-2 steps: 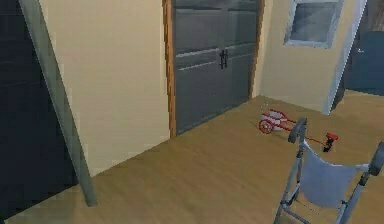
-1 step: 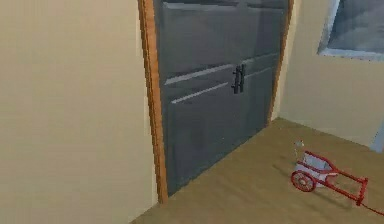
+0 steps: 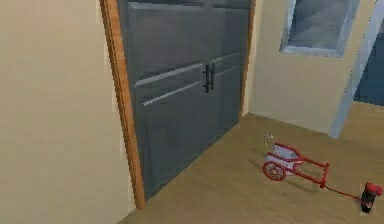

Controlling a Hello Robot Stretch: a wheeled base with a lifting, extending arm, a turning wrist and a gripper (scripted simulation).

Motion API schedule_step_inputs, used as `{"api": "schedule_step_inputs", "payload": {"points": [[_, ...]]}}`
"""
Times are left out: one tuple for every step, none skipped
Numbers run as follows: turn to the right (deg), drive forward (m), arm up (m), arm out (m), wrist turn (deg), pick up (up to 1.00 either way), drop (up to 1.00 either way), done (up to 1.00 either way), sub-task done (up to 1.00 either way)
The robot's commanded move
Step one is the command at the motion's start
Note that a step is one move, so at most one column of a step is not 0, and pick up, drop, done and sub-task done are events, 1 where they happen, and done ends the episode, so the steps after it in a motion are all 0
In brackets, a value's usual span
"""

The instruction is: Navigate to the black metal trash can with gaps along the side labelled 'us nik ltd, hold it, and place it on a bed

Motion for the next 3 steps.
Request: {"api": "schedule_step_inputs", "payload": {"points": [[0.0, 0.10, 0.00, 0.00, 0.0, 0.00, 0.00, 0.00, 0.00], [39.0, 0.00, 0.00, 0.00, 0.0, 0.00, 0.00, 0.00, 0.00], [0.0, 0.90, 0.00, 0.00, 0.0, 0.00, 0.00, 0.00, 0.00]]}}
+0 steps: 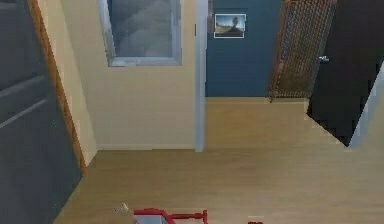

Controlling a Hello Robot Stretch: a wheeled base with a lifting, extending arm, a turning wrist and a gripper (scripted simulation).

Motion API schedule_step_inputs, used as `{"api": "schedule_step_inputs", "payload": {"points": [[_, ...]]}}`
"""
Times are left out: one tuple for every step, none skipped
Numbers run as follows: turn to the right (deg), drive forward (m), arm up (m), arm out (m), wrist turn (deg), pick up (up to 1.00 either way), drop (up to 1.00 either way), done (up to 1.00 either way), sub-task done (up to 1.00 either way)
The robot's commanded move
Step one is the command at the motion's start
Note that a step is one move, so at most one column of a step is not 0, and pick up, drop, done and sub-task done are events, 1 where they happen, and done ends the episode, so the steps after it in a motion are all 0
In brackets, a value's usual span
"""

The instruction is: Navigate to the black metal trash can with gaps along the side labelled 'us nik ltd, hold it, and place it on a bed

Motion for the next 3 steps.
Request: {"api": "schedule_step_inputs", "payload": {"points": [[42.0, 0.00, 0.00, 0.00, 0.0, 0.00, 0.00, 0.00, 0.00], [0.0, 0.40, 0.00, 0.00, 0.0, 0.00, 0.00, 0.00, 0.00], [12.0, 0.00, 0.00, 0.00, 0.0, 0.00, 0.00, 0.00, 0.00]]}}
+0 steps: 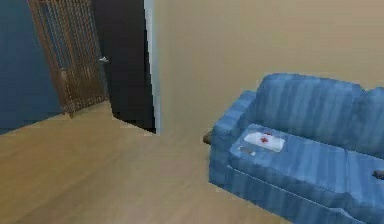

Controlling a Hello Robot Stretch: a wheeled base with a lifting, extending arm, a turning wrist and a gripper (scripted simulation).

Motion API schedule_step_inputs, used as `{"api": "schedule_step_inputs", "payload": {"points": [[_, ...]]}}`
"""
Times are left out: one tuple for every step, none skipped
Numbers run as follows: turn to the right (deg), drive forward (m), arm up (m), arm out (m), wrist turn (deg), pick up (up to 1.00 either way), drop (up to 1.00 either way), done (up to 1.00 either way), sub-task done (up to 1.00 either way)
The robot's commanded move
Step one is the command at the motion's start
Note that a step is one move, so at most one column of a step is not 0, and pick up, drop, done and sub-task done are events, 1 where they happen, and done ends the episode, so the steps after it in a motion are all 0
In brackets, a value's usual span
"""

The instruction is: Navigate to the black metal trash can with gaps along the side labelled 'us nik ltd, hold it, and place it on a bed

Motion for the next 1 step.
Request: {"api": "schedule_step_inputs", "payload": {"points": [[0.0, 0.60, 0.00, 0.00, 0.0, 0.00, 0.00, 0.00, 0.00]]}}
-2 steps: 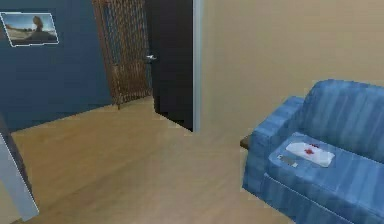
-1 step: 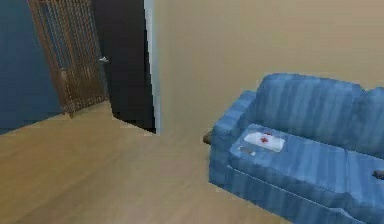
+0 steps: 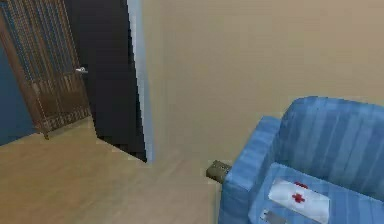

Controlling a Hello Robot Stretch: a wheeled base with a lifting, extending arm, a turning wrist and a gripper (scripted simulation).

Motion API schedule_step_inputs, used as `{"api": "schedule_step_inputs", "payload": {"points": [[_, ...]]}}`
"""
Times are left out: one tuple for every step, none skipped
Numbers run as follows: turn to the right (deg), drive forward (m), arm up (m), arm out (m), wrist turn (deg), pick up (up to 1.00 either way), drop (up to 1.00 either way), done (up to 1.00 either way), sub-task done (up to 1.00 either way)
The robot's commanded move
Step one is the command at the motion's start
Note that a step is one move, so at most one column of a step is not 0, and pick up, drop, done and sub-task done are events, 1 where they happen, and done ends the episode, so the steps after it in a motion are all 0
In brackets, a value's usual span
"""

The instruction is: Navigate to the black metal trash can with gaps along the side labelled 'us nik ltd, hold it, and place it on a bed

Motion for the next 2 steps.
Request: {"api": "schedule_step_inputs", "payload": {"points": [[-45.0, 0.00, 0.00, 0.00, 0.0, 0.00, 0.00, 0.00, 0.00], [-6.0, 0.00, 0.00, 0.00, 0.0, 0.00, 0.00, 0.00, 0.00]]}}
